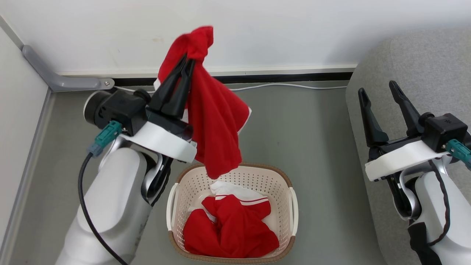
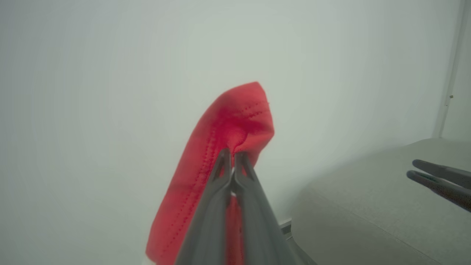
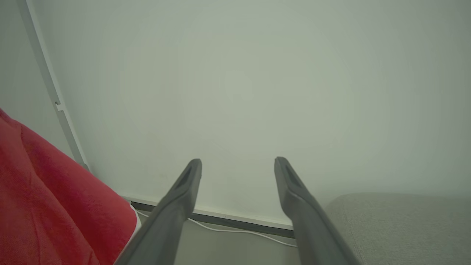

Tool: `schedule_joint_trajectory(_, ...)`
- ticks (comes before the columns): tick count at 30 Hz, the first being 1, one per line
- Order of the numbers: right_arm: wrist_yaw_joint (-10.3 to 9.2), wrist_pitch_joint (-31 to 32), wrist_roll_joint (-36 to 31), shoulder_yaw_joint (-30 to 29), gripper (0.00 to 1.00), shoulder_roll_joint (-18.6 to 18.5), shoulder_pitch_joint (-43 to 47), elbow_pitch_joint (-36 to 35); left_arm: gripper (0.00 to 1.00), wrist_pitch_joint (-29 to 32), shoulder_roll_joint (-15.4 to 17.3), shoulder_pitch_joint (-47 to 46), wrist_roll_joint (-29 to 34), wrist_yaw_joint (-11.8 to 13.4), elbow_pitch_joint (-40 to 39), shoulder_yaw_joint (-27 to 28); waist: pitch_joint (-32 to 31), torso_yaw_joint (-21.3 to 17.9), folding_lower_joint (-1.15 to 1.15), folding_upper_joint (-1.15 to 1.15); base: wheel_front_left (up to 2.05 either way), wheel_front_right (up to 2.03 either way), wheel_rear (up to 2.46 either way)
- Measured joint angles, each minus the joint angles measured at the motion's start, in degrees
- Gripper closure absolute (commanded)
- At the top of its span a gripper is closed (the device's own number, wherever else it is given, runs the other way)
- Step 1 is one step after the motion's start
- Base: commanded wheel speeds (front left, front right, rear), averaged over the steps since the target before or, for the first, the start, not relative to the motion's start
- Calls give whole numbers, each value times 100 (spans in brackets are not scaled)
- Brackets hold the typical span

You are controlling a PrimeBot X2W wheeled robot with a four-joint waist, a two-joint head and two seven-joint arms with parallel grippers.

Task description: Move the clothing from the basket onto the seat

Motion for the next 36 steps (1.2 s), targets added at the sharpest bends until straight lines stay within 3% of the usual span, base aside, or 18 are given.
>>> schedule_joint_trajectory(9, 0, 0, 25, 267, 0, 42, -5, -19, 100, -27, 42, -617, -1, -2, -560, -236, 24, 33, 0, 0, 0, 0, 0)
schedule_joint_trajectory(14, 0, 1, 376, 993, 0, 142, -183, -439, 100, -26, 0, -684, -1, -2, -552, -388, 52, -1, 0, 0, 0, 0, 0)
schedule_joint_trajectory(22, 5, 0, 1077, 2679, 0, -80, -749, -880, 100, -27, -63, -755, -18, -2, -455, -593, 84, 29, 0, 0, 0, 0, 0)
schedule_joint_trajectory(29, 5, 1, 1410, 3528, 0, -93, -1227, -142, 100, -27, -126, -864, -58, -2, -465, -801, 109, 132, 0, 0, 0, 0, 0)
schedule_joint_trajectory(36, 5, 1, 1696, 3683, 0, 254, -1643, 712, 100, -27, -185, -870, -186, -18, -459, -1139, 116, 337, 0, 0, 0, 0, 0)
